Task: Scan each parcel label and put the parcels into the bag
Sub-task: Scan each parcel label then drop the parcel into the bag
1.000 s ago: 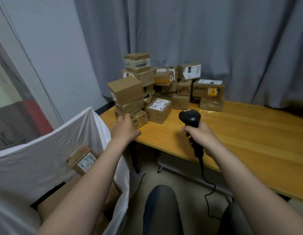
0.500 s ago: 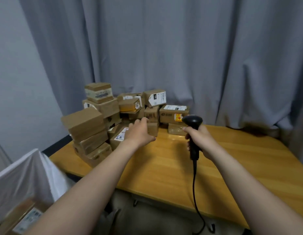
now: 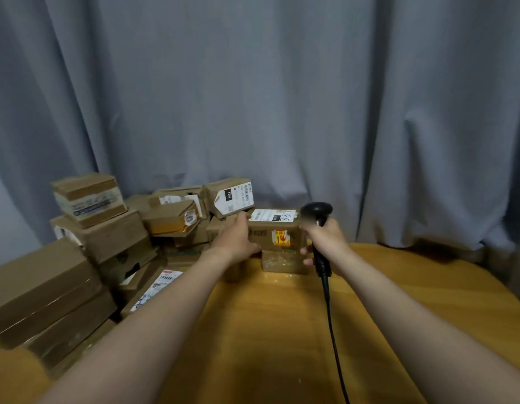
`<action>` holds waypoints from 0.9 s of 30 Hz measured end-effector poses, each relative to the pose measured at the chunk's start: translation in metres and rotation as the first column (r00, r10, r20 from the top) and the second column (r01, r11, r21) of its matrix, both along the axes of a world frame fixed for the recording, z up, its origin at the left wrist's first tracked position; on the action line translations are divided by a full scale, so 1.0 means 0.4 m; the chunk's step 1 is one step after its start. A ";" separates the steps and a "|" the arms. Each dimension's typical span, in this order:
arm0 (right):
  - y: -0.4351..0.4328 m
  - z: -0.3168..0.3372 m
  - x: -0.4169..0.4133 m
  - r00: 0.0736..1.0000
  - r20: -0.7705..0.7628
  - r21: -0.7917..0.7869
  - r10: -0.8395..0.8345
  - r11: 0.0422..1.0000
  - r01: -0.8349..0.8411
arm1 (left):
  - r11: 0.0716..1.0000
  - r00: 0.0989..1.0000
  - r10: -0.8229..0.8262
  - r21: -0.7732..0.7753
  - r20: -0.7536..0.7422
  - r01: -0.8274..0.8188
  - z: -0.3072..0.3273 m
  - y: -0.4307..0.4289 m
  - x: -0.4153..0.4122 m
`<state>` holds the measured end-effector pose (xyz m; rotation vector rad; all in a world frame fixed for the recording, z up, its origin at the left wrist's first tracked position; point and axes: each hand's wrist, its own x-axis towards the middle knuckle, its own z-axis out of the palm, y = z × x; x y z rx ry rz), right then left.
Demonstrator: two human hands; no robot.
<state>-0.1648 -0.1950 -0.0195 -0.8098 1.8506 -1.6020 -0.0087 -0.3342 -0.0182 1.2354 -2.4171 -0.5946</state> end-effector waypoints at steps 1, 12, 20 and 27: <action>-0.023 -0.010 -0.012 1.000 -0.002 0.008 -0.001 1.000 0.001 | 1.000 1.000 0.009 0.026 -0.024 -0.009 -0.004 -0.027 -0.017; -0.146 -0.121 -0.062 0.998 0.024 0.016 -0.065 0.998 0.064 | 0.996 0.998 0.029 0.085 -0.047 -0.025 -0.083 -0.156 -0.104; -0.133 -0.114 -0.047 0.995 -0.007 0.013 -0.099 0.995 0.099 | 0.963 0.968 0.065 0.269 -0.243 0.003 -0.102 -0.129 -0.104; -0.041 -0.040 0.001 0.976 -0.122 -0.049 -0.179 0.983 0.175 | 0.886 0.903 0.100 0.451 -0.418 0.111 -0.086 -0.033 -0.057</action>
